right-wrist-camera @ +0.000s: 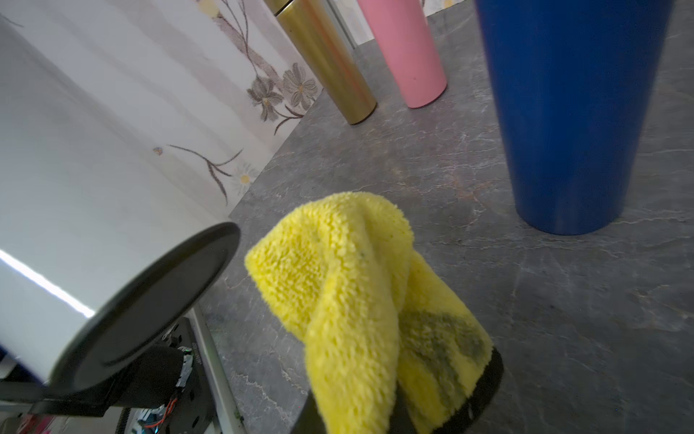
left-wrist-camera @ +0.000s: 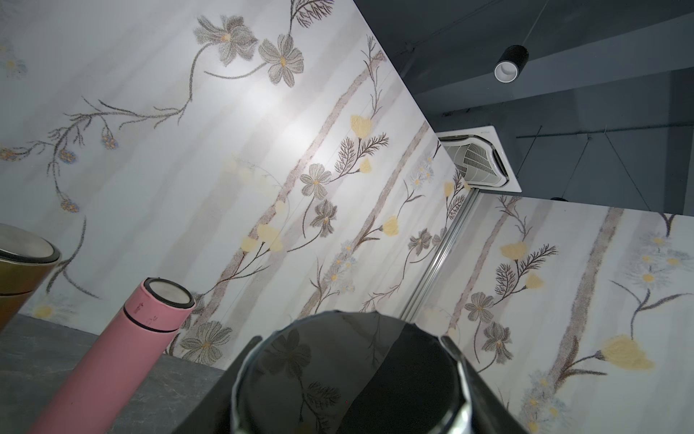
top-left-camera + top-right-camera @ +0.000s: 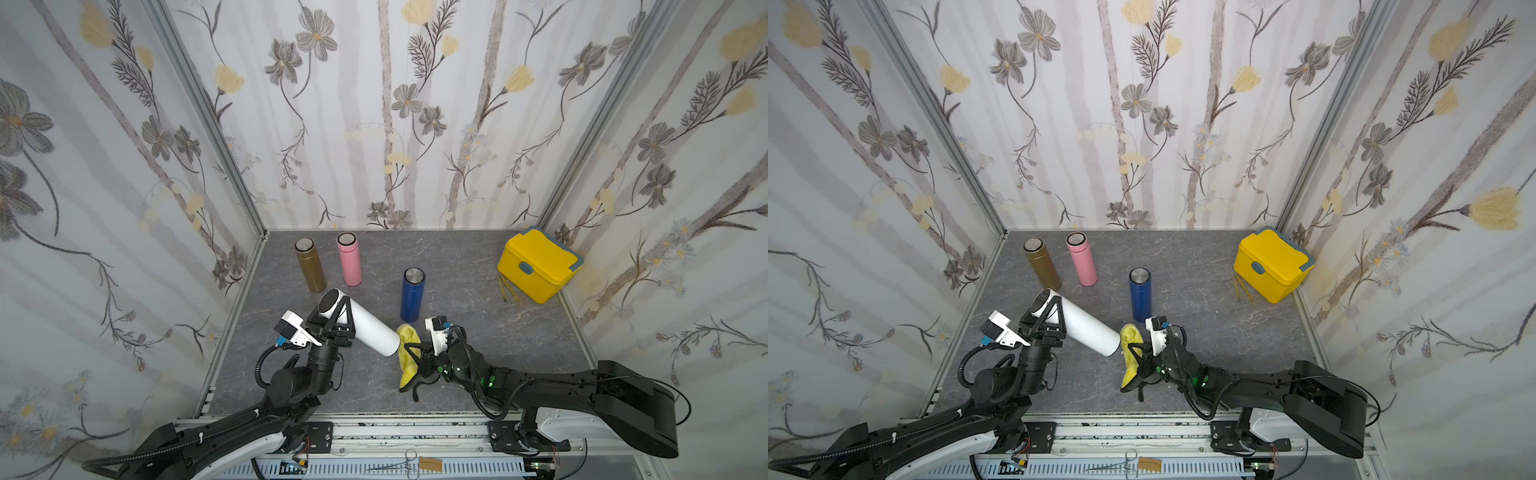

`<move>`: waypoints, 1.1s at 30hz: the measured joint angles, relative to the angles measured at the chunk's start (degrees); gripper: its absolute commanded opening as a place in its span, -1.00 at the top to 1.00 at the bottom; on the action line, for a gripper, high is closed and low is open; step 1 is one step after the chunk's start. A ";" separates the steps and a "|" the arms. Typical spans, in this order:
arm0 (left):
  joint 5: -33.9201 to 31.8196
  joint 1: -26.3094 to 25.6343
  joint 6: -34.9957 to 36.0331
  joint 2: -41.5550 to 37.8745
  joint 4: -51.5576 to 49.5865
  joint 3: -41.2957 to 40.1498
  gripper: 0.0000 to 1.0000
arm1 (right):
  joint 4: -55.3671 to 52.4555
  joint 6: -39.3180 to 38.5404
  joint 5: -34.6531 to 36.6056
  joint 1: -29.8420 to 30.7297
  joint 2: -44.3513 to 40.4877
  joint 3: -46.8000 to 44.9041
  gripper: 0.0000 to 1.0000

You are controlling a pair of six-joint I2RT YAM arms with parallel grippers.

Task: Wipe the surface of the thermos
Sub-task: Wipe the dirt from the surface of the thermos.

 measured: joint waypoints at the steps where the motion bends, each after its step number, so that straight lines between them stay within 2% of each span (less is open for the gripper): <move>1: 0.22 0.04 -0.04 -0.15 -0.09 -0.07 1.00 | 0.26 -0.48 -0.68 1.01 0.37 0.66 1.00; 4: 0.79 0.04 -0.13 0.13 0.31 -0.04 1.00 | 1.68 -1.29 -2.73 3.28 0.70 2.29 1.00; 14: 1.36 0.09 0.15 2.12 3.39 -0.11 1.00 | 2.84 -1.73 -2.08 3.17 -1.92 1.05 1.00; 20: 1.86 0.15 2.16 2.36 5.86 -0.76 1.00 | 2.75 -3.87 -4.59 6.95 0.44 2.91 1.00; 27: 3.41 0.15 2.97 2.56 8.44 -1.07 1.00 | 2.12 -4.04 -3.37 4.90 -1.49 2.58 1.00; 33: 5.29 0.17 3.28 2.62 7.10 -0.90 1.00 | 2.71 -4.04 -4.74 5.55 2.73 4.13 1.00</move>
